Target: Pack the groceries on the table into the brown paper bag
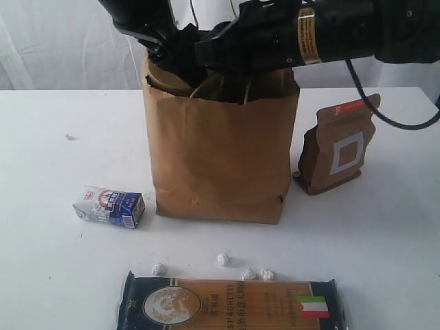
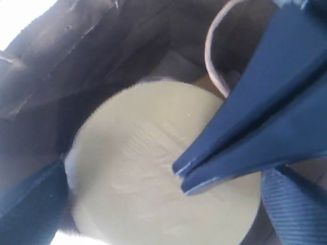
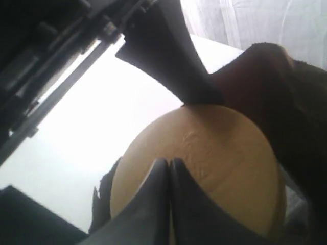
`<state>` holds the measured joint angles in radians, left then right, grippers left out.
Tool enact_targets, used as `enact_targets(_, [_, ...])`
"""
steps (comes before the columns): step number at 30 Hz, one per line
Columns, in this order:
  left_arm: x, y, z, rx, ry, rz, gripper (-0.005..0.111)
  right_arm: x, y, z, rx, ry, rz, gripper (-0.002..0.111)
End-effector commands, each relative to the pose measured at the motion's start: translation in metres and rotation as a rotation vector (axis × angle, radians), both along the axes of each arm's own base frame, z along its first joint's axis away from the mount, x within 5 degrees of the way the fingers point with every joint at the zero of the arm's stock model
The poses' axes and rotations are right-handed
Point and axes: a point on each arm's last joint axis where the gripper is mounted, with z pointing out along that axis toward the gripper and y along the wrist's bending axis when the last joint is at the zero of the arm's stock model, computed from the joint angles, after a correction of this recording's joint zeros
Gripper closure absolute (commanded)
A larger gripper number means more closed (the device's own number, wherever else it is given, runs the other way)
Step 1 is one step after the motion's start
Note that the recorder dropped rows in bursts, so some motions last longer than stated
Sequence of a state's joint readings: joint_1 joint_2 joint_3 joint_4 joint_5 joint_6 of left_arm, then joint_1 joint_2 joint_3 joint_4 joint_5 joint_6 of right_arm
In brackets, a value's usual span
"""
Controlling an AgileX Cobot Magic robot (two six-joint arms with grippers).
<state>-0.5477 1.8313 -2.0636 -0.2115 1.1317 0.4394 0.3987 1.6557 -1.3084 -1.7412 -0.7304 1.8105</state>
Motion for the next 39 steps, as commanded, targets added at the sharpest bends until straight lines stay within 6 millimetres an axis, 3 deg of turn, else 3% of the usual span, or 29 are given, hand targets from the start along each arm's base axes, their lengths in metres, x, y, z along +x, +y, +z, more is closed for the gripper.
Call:
enact_targets(1, [-0.012, 0.004, 0.005, 0.014, 0.066, -0.027, 0.001, -0.008, -0.005, 0.029, 0.022, -0.097, -0.007, 0.108])
enact_targets(2, [-0.012, 0.004, 0.005, 0.014, 0.066, -0.027, 0.001, -0.012, -0.007, 0.042, 0.034, -0.135, -0.013, 0.108])
enact_targets(4, [-0.012, 0.004, 0.005, 0.023, 0.060, -0.026, 0.001, -0.013, -0.009, 0.047, 0.039, -0.152, -0.027, 0.108])
enact_targets(14, [-0.028, 0.022, 0.033, 0.040, -0.039, 0.016, 0.001, -0.012, -0.008, 0.045, 0.037, -0.144, -0.030, 0.108])
enact_targets(21, [-0.038, 0.029, 0.045, 0.016, -0.061, 0.038, 0.002, -0.019, -0.010, 0.055, 0.049, -0.166, -0.022, 0.108])
enact_targets(33, [-0.040, 0.031, 0.049, -0.013, -0.037, 0.095, 0.002, -0.042, -0.011, 0.069, 0.083, -0.164, 0.103, 0.108])
enact_targets(39, [-0.050, 0.039, 0.061, -0.040, -0.055, 0.116, 0.002, -0.052, -0.032, 0.068, 0.070, -0.178, 0.000, 0.108])
